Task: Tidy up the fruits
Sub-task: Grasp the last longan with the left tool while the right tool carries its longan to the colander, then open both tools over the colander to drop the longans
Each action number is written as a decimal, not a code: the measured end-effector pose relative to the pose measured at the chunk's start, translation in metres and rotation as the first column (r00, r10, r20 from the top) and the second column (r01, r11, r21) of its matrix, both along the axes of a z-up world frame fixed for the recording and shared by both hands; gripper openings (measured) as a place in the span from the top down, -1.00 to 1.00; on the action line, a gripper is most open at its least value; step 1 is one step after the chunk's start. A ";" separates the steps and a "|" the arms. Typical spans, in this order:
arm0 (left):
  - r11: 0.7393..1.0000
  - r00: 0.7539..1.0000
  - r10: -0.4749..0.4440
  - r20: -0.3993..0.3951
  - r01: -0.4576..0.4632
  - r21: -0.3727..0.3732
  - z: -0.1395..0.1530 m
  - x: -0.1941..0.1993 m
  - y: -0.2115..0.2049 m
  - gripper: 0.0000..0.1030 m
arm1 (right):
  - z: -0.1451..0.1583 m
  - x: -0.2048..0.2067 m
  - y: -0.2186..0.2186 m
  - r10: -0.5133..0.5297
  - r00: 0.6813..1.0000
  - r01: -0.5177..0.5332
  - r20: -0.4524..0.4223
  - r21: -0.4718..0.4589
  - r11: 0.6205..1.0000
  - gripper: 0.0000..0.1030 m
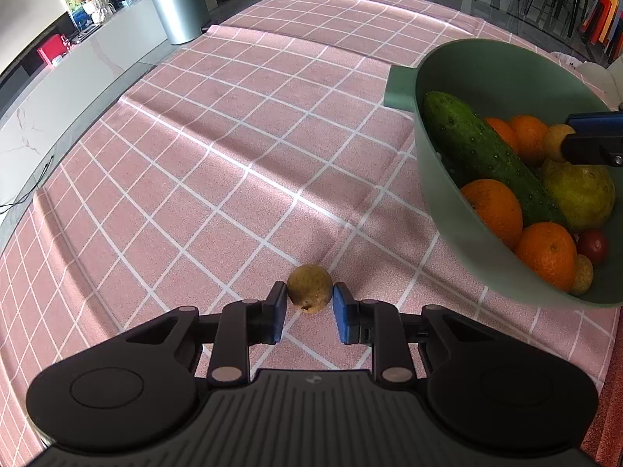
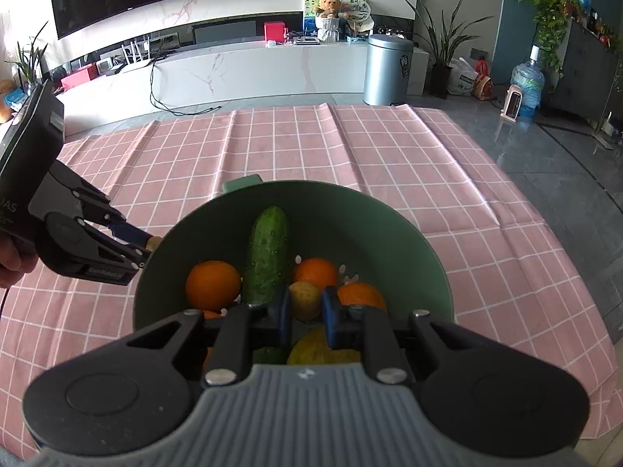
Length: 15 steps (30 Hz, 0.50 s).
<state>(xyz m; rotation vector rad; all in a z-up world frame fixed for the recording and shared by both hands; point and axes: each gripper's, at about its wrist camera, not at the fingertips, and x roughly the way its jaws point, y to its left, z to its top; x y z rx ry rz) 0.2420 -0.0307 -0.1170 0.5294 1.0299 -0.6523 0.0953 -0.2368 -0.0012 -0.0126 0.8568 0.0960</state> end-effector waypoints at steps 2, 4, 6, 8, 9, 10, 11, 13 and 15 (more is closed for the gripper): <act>1.000 1.000 0.009 -0.002 -0.009 -0.002 0.000 0.001 0.000 0.46 | -0.004 0.003 -0.003 0.003 1.000 -0.003 -0.011 0.015 1.000 0.74; 0.999 1.000 0.030 -0.001 -0.030 -0.011 0.002 0.001 0.001 0.46 | -0.007 0.007 -0.005 0.005 1.000 -0.005 -0.022 0.027 1.000 0.74; 0.998 0.998 0.059 -0.002 -0.059 -0.026 0.007 0.001 0.002 0.46 | -0.012 0.012 -0.010 0.005 0.999 -0.004 -0.032 0.035 0.999 0.74; 0.995 0.996 0.084 -0.001 -0.084 -0.048 0.016 0.000 0.003 0.46 | -0.016 0.014 -0.012 0.007 0.999 -0.005 -0.044 0.043 0.999 0.74; 0.994 0.995 0.097 0.000 -0.097 -0.059 0.021 -0.001 0.003 0.46 | -0.018 0.015 -0.013 0.009 0.999 -0.007 -0.048 0.047 0.999 0.74; 0.991 0.994 0.113 0.000 -0.113 -0.074 0.028 -0.003 0.003 0.46 | -0.019 0.016 -0.013 0.011 0.999 -0.008 -0.053 0.052 0.999 0.74; 0.988 0.992 0.124 -0.002 -0.124 -0.092 0.035 -0.005 0.003 0.46 | -0.020 0.016 -0.014 0.012 0.999 -0.009 -0.053 0.056 0.998 0.73; 0.982 0.990 0.139 -0.010 -0.139 -0.131 0.047 -0.009 0.003 0.46 | -0.021 0.016 -0.016 0.013 0.999 -0.009 -0.052 0.068 0.998 0.72; 0.975 0.989 0.148 -0.012 -0.148 -0.165 0.060 -0.013 0.001 0.46 | -0.020 0.016 -0.018 0.011 0.999 -0.007 -0.048 0.080 0.997 0.71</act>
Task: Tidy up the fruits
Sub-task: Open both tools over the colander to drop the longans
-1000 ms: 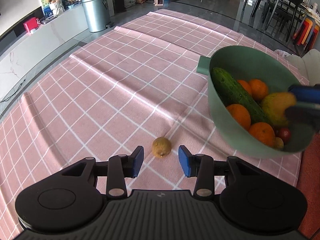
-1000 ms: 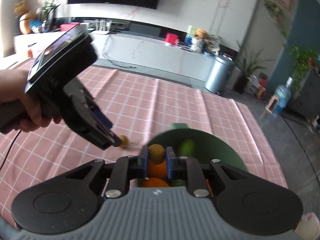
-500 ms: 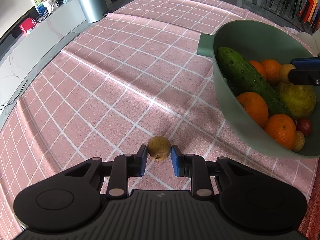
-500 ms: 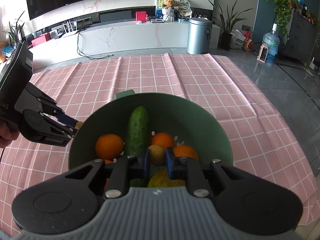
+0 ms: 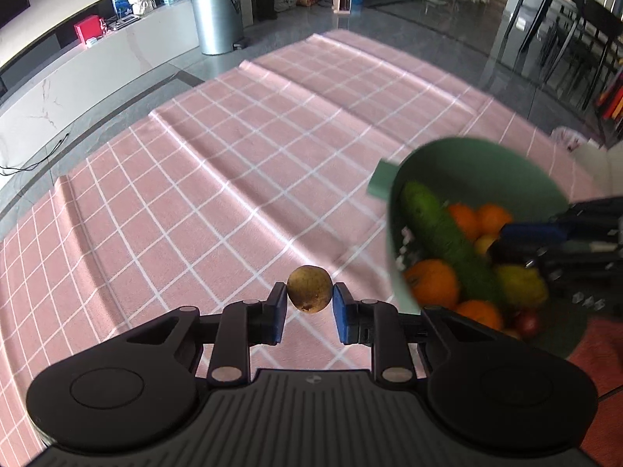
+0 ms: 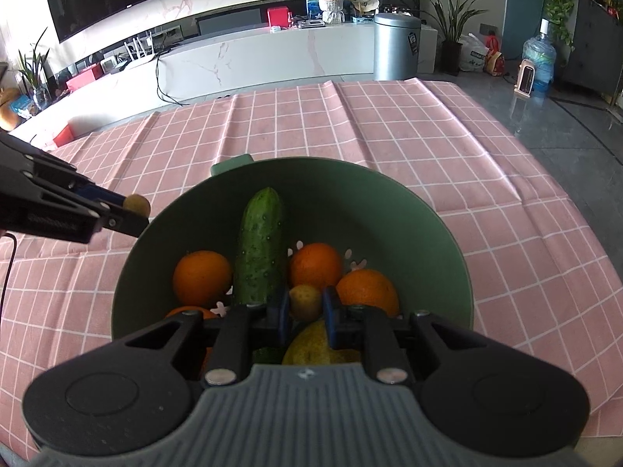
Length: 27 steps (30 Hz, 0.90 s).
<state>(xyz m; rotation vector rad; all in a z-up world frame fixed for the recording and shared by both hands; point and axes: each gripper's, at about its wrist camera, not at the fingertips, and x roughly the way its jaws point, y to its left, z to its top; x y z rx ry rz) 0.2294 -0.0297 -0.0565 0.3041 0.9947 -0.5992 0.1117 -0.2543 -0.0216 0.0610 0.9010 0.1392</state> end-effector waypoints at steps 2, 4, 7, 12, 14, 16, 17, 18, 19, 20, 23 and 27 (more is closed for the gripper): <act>1.000 1.000 -0.001 0.011 0.001 -0.018 0.011 -0.003 -0.005 0.46 | 0.001 -0.002 -0.002 0.004 1.000 -0.004 0.007 0.012 1.000 0.59; 0.999 1.000 -0.006 0.015 0.007 -0.032 0.021 -0.007 -0.012 0.46 | 0.004 -0.005 -0.004 0.001 1.000 -0.001 0.017 0.014 1.000 0.59; 0.997 0.999 -0.046 -0.009 0.045 -0.069 0.029 -0.015 -0.026 0.46 | 0.010 -0.013 -0.009 -0.001 0.999 0.001 0.033 0.003 1.000 0.57; 0.987 0.988 -0.142 -0.059 0.137 -0.084 0.016 -0.032 -0.064 0.46 | 0.016 -0.027 -0.019 -0.003 0.999 0.005 0.051 -0.029 1.000 0.57; 0.984 0.983 -0.163 -0.083 0.156 -0.082 0.008 -0.037 -0.076 0.46 | 0.017 -0.032 -0.027 -0.009 0.998 0.010 0.055 -0.012 1.000 0.57; 0.982 0.979 -0.178 -0.101 0.169 -0.088 0.000 -0.039 -0.084 0.46 | 0.017 -0.034 -0.032 -0.010 0.999 0.010 0.051 0.006 1.000 0.57; 0.981 0.977 -0.183 -0.112 0.174 -0.088 -0.004 -0.039 -0.088 0.46 | 0.016 -0.035 -0.034 -0.009 0.999 0.009 0.046 0.012 1.000 0.57; 0.981 0.976 -0.183 -0.121 0.174 -0.087 -0.006 -0.039 -0.091 0.46 | 0.015 -0.036 -0.036 -0.008 0.999 0.007 0.043 0.014 1.000 0.57; 0.981 0.974 -0.183 -0.130 0.172 -0.088 -0.009 -0.038 -0.093 0.46 | 0.014 -0.037 -0.037 -0.006 0.999 0.006 0.041 0.016 1.000 0.57; 0.981 0.973 -0.184 -0.137 0.173 -0.087 -0.011 -0.038 -0.095 0.46 | 0.014 -0.038 -0.037 -0.004 0.999 0.003 0.039 0.019 1.000 0.57; 0.980 0.970 -0.195 -0.147 0.187 -0.072 -0.015 -0.040 -0.102 0.46 | 0.011 -0.039 -0.038 0.001 0.999 -0.002 0.034 0.029 1.000 0.56; 0.979 0.968 -0.203 -0.147 0.198 -0.047 -0.014 -0.042 -0.106 0.45 | 0.011 -0.040 -0.037 0.018 0.999 -0.019 0.039 0.038 0.999 0.44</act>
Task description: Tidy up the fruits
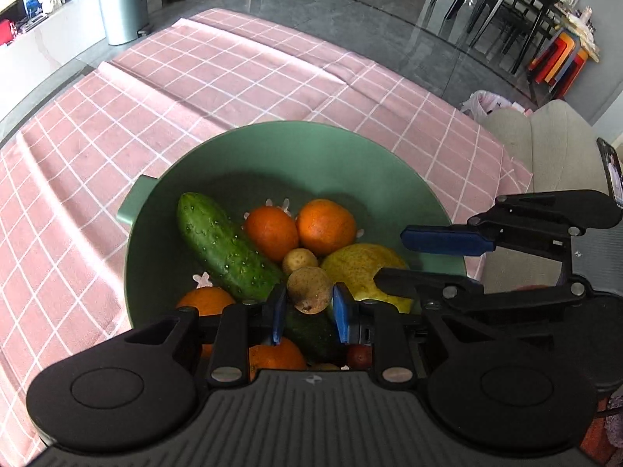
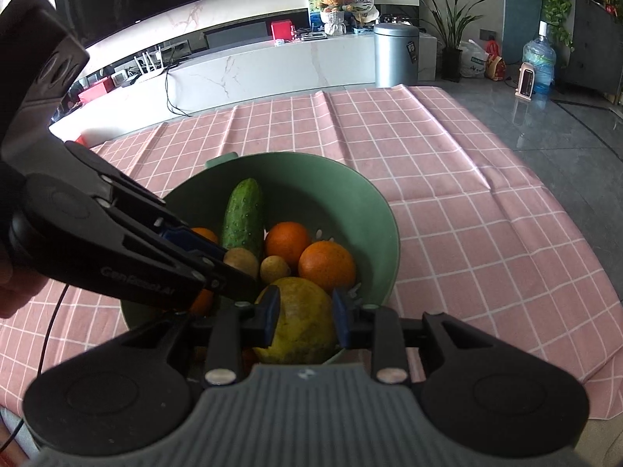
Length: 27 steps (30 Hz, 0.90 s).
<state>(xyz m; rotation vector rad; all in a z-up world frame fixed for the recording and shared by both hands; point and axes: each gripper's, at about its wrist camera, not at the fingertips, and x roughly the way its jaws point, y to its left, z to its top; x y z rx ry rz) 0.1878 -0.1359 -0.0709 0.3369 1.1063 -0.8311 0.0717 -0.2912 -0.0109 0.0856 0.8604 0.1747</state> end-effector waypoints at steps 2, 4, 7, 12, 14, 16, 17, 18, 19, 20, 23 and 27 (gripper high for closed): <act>1.000 1.000 0.000 -0.004 0.000 0.001 0.000 0.000 0.000 0.45 | 0.000 -0.001 0.001 0.002 1.000 -0.002 0.002 -0.005 1.000 0.43; 1.000 1.000 -0.004 -0.007 0.004 0.005 0.001 -0.001 0.000 0.44 | 0.002 -0.002 0.001 0.004 1.000 -0.004 0.005 -0.005 1.000 0.43; 1.000 1.000 -0.004 0.007 0.003 0.009 0.006 -0.006 0.000 0.24 | 0.008 -0.006 -0.001 0.003 1.000 -0.003 0.015 -0.006 1.000 0.41; 1.000 0.998 0.013 0.060 -0.013 -0.005 0.031 -0.024 0.009 -0.01 | 0.025 -0.020 -0.003 0.004 0.999 -0.003 0.043 -0.027 1.000 0.25; 0.999 0.995 0.034 0.092 -0.032 -0.016 0.044 -0.034 0.016 -0.03 | 0.033 -0.026 -0.004 0.003 0.998 -0.001 0.065 -0.038 0.999 0.18; 0.997 0.987 0.076 0.139 -0.071 -0.037 0.058 -0.047 0.025 -0.04 | 0.044 -0.035 -0.005 -0.001 0.995 0.004 0.095 -0.036 0.999 0.11; 0.994 0.981 0.102 0.163 -0.095 -0.049 0.065 -0.054 0.029 -0.08 | 0.049 -0.039 -0.006 -0.006 0.994 0.009 0.111 -0.030 0.999 0.00; 0.991 0.975 0.128 0.183 -0.118 -0.066 0.073 -0.061 0.034 -0.14 | 0.054 -0.043 -0.006 -0.014 0.992 0.017 0.126 -0.022 1.000 -0.06; 0.987 0.968 0.153 0.201 -0.139 -0.083 0.079 -0.068 0.039 -0.16 | 0.059 -0.048 -0.007 -0.023 0.989 0.024 0.143 -0.008 1.000 -0.16; 0.982 0.959 0.178 0.222 -0.160 -0.096 0.086 -0.076 0.043 -0.20 | 0.065 -0.053 -0.008 -0.027 0.987 0.026 0.156 0.009 1.000 -0.20; 0.967 0.917 0.254 0.307 -0.232 -0.106 0.102 -0.099 0.052 -0.29 | 0.079 -0.068 -0.009 -0.029 0.982 0.020 0.188 0.047 0.999 -0.28; 0.945 0.834 0.326 0.445 -0.308 -0.115 0.116 -0.128 0.055 -0.47 | 0.093 -0.089 -0.006 -0.019 0.971 0.006 0.238 0.055 0.998 -0.41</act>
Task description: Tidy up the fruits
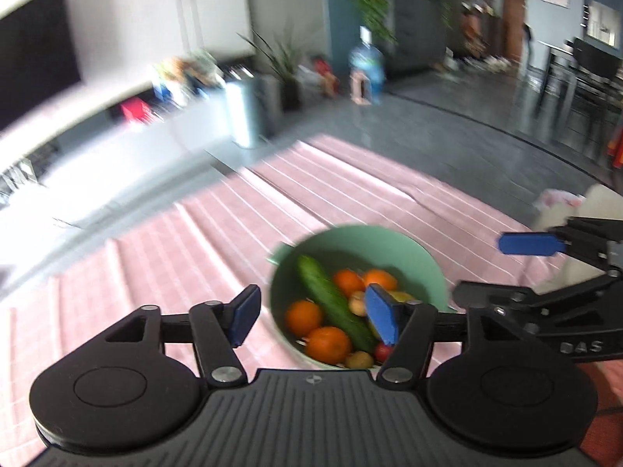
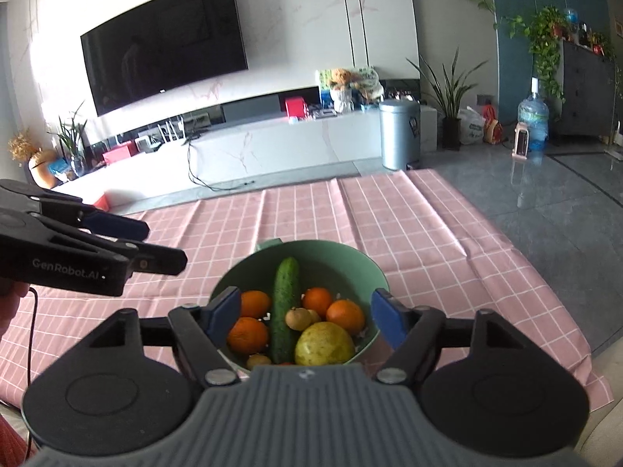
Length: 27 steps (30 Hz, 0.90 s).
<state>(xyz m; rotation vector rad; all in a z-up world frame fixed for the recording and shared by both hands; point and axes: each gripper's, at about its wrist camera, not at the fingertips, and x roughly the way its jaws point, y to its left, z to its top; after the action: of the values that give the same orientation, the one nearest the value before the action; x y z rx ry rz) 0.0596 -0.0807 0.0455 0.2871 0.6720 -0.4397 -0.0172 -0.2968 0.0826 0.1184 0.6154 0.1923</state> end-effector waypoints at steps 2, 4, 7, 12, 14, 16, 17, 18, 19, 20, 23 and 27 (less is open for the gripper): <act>1.000 0.999 0.022 0.048 -0.022 0.010 0.003 -0.013 0.000 -0.58 | 0.004 -0.010 0.002 0.005 1.000 -0.005 0.019 0.008 1.000 -0.54; 0.999 0.996 0.041 0.080 -0.042 0.017 0.003 -0.025 0.000 -0.68 | 0.006 -0.019 0.003 0.013 1.000 -0.013 0.024 0.023 1.000 -0.61; 0.998 0.994 0.053 0.100 -0.055 0.018 -0.002 -0.037 0.000 -0.70 | 0.003 -0.031 0.005 0.012 1.000 -0.013 0.015 0.048 0.999 -0.69; 0.997 0.989 0.074 0.131 -0.076 0.008 -0.019 -0.047 0.001 -0.72 | -0.009 -0.040 0.006 -0.009 1.000 0.009 0.000 0.074 0.997 -0.72; 0.997 0.989 0.072 0.125 -0.074 0.008 -0.027 -0.051 0.001 -0.71 | -0.015 -0.044 0.007 -0.022 1.000 0.022 -0.002 0.075 0.997 -0.72; 0.997 0.990 0.079 0.116 -0.082 0.017 -0.034 -0.053 0.003 -0.71 | -0.021 -0.048 0.009 -0.033 0.999 0.033 0.010 0.066 0.997 -0.73; 0.996 0.990 0.090 0.109 -0.092 0.015 -0.037 -0.054 0.004 -0.72 | -0.023 -0.049 0.010 -0.037 0.999 0.036 0.014 0.057 0.998 -0.73; 0.995 0.990 0.103 0.101 -0.104 0.009 -0.040 -0.056 0.006 -0.72 | -0.025 -0.050 0.011 -0.040 0.999 0.039 0.020 0.047 0.998 -0.73; 0.993 0.989 0.114 0.092 -0.114 0.000 -0.043 -0.056 0.008 -0.72 | -0.029 -0.051 0.012 -0.041 0.999 0.040 0.026 0.033 0.999 -0.73; 0.992 0.988 0.126 0.084 -0.126 -0.011 -0.046 -0.057 0.011 -0.72 | -0.032 -0.052 0.014 -0.039 0.999 0.039 0.032 0.019 0.999 -0.73; 0.986 0.985 0.165 0.047 -0.163 -0.044 -0.054 -0.055 0.018 -0.72 | -0.041 -0.052 0.020 -0.025 0.999 0.026 0.031 -0.011 1.000 -0.73; 0.979 0.979 0.204 0.007 -0.204 -0.025 -0.068 -0.052 0.024 -0.72 | -0.048 -0.047 0.022 -0.024 0.999 0.025 0.021 -0.018 1.000 -0.73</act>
<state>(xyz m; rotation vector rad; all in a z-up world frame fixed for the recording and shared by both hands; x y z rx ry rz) 0.0074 -0.0564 -0.0226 0.1946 0.6789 -0.2495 -0.0646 -0.2753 0.0342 0.1066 0.5945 0.1641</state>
